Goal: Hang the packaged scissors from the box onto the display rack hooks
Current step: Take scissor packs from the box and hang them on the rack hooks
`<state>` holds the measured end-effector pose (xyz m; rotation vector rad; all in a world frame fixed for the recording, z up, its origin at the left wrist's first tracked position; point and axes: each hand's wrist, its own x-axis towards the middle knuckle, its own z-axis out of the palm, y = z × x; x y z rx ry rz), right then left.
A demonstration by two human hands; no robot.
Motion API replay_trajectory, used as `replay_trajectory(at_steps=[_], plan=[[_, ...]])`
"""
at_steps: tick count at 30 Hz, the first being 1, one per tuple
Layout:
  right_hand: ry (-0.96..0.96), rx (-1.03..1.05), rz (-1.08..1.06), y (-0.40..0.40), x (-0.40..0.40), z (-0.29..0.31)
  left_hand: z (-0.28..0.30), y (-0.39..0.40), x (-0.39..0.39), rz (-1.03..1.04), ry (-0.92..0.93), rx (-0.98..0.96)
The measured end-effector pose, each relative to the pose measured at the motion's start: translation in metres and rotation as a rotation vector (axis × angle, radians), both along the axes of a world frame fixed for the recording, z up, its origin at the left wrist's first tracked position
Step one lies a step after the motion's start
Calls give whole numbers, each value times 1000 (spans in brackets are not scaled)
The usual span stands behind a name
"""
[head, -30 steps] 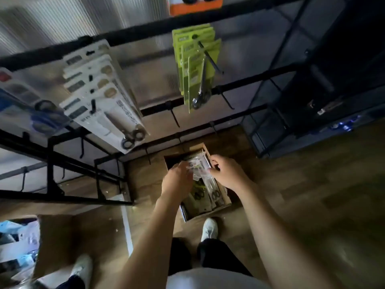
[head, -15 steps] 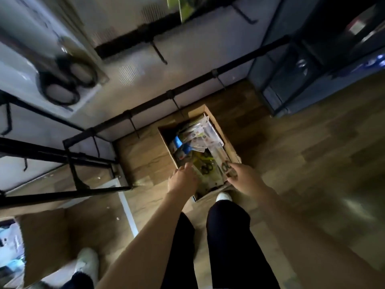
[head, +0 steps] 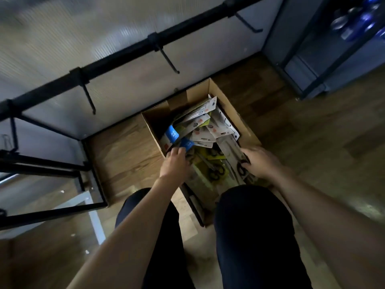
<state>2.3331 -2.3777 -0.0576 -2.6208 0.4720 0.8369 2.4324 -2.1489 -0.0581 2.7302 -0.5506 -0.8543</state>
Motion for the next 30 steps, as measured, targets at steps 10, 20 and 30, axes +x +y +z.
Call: replay_trajectory(at_steps=[10,20,30], plan=[[-106,-157,379,11,51,-44,-47,-3,52,25,-269,47],[-118,-193,356,-15,31,-64,-71,-11,77,-29,-313,274],[-80,-169,298,-9,44,-82,-58,-22,72,-22,-285,275]])
